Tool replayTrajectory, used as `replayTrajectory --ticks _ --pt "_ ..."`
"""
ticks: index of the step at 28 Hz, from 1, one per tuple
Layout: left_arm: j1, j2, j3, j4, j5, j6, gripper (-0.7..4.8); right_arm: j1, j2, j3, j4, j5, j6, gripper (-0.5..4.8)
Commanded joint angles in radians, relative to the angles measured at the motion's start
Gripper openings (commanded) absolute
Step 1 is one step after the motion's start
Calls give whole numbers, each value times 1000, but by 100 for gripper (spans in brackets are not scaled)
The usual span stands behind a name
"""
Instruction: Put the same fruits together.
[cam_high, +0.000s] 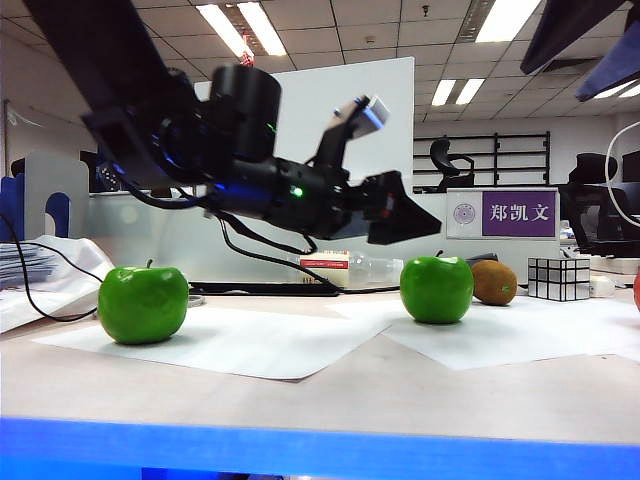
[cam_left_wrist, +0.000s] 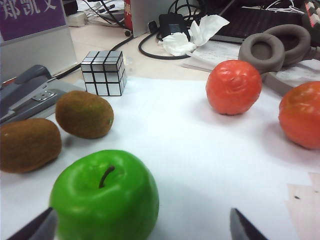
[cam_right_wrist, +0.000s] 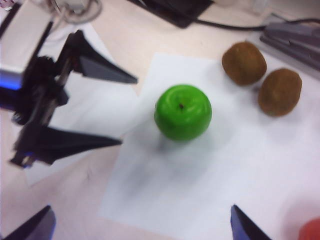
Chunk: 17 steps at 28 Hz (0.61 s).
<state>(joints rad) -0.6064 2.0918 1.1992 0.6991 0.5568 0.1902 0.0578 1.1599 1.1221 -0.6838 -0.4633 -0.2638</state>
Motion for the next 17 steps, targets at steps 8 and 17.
replayTrajectory --ticks 8,17 --pt "-5 106 94 12 -46 44 479 8 -65 3 -109 16 -22 479" --pt "-5 155 122 14 -48 45 479 71 -94 3 -111 33 3 479"
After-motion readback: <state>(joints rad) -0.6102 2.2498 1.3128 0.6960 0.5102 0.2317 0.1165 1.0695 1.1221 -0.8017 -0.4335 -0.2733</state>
